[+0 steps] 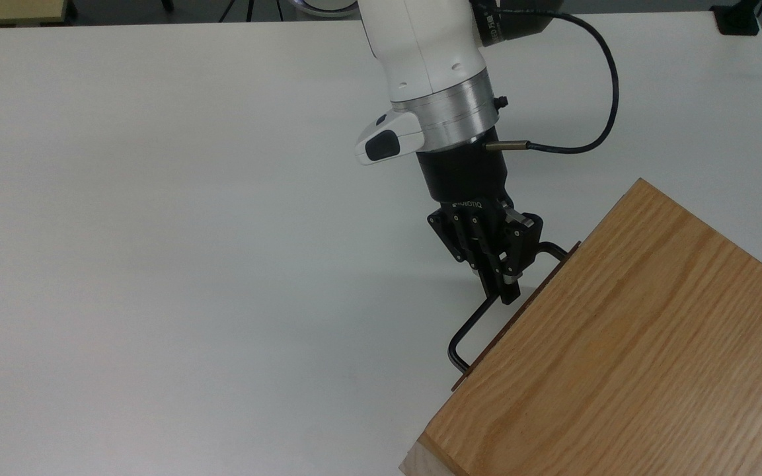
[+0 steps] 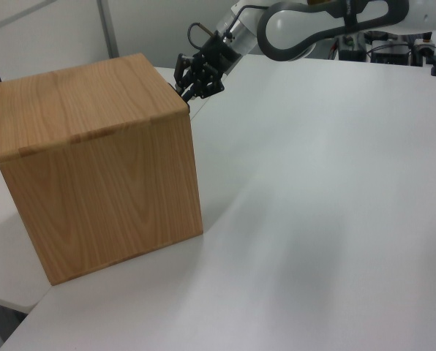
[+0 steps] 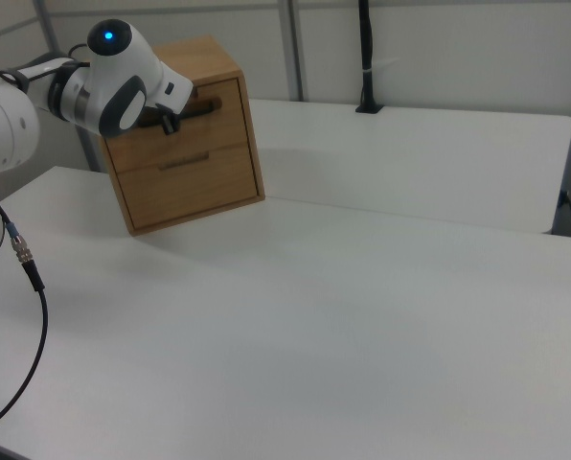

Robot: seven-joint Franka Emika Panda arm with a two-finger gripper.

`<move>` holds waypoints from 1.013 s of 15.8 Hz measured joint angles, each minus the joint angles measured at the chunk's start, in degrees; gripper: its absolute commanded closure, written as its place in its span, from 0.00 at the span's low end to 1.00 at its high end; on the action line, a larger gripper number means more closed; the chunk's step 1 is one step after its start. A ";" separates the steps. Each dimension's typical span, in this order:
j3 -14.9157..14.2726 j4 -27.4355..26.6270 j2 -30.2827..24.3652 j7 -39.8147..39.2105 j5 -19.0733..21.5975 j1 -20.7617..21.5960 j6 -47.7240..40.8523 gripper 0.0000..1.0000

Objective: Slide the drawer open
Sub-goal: 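Pull the handle away from the cabinet, sliding the drawer out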

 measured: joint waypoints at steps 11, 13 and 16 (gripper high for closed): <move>0.00 -4.43 -3.96 -1.44 0.02 -1.61 -2.95 1.00; -0.03 -7.95 -7.50 -3.42 0.02 -3.14 -6.61 1.00; -0.26 -13.39 -13.35 -7.38 0.08 -6.06 -13.79 1.00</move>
